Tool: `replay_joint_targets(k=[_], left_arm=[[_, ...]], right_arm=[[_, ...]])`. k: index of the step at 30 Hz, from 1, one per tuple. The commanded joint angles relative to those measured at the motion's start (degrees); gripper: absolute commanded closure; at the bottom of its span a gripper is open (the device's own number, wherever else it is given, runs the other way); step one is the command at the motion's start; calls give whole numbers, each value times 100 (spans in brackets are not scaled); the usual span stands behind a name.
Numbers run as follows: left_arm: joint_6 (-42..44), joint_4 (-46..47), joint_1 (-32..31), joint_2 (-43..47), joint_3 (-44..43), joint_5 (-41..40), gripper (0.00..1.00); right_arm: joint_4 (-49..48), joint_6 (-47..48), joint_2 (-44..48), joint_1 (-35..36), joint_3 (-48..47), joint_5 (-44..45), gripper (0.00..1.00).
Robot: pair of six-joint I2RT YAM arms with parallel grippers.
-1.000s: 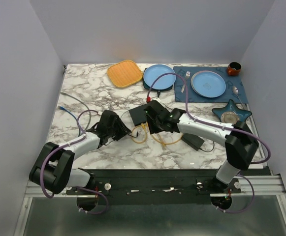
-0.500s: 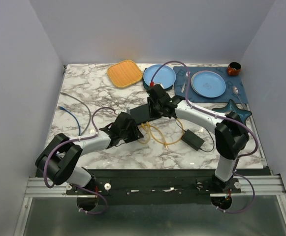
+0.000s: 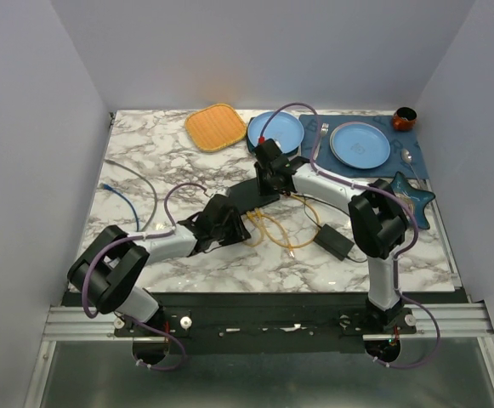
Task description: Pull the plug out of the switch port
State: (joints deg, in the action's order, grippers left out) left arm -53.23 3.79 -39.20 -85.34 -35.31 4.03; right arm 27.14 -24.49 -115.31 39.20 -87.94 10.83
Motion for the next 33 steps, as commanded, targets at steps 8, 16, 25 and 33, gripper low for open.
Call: replay_joint_targets(k=[8,16,25,33], left_arm=[[67,-544,-580,87,710,239,76],[252,-1082,-580,588,648,-86,87],[173,-1838,34,1801,657,-878,87],[374,-1724,1352,1855,183,-439,83]], right_arm=[[-24,-12,-71,9,426,-72,64],[-340,-336,122,9,1173,-353,66],[-824,-934,676,70,2272,-705,70],[-1219,-1304,764,237,2642,-1320,70]])
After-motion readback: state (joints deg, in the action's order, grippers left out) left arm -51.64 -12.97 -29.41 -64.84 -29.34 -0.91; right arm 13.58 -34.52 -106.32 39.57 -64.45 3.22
